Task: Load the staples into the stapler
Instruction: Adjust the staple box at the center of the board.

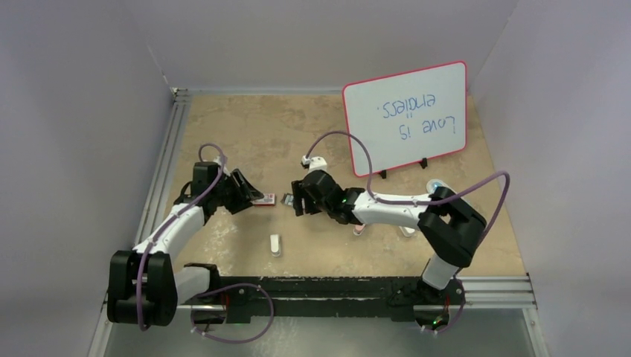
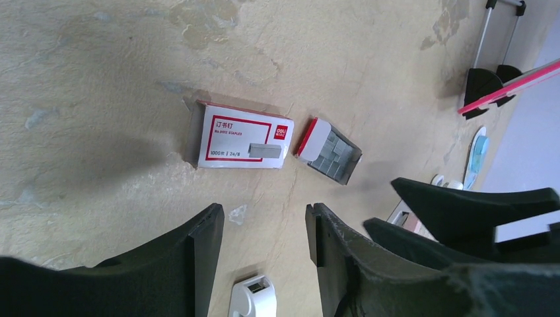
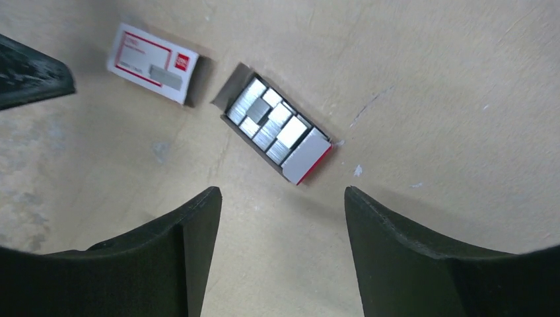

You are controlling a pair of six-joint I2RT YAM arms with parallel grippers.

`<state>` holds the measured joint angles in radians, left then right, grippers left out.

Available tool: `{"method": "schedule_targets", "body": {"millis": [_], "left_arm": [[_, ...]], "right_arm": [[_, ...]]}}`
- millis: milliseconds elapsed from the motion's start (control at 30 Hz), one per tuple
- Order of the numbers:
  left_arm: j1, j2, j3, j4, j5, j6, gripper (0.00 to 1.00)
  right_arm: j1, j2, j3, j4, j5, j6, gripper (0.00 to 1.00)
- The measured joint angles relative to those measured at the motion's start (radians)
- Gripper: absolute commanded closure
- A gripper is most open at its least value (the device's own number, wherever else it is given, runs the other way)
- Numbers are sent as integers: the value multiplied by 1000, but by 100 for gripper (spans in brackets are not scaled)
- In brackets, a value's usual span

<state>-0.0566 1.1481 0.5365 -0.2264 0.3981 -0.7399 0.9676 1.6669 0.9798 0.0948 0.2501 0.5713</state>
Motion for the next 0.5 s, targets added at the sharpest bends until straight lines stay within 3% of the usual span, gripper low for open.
{"method": "schedule_targets", "body": {"millis": [100, 200, 333, 500], "left_arm": [[-3, 4, 0, 0, 8, 0, 50], [-3, 3, 0, -5, 4, 1, 48], [-5, -35, -8, -36, -32, 1, 36], [-11, -105, -21, -45, -53, 0, 34]], "right_arm": [[24, 54, 14, -14, 24, 21, 39], [48, 113, 37, -35, 66, 40, 41], [80, 142, 55, -66, 156, 83, 48], [92, 195, 108, -90, 207, 110, 53]]}}
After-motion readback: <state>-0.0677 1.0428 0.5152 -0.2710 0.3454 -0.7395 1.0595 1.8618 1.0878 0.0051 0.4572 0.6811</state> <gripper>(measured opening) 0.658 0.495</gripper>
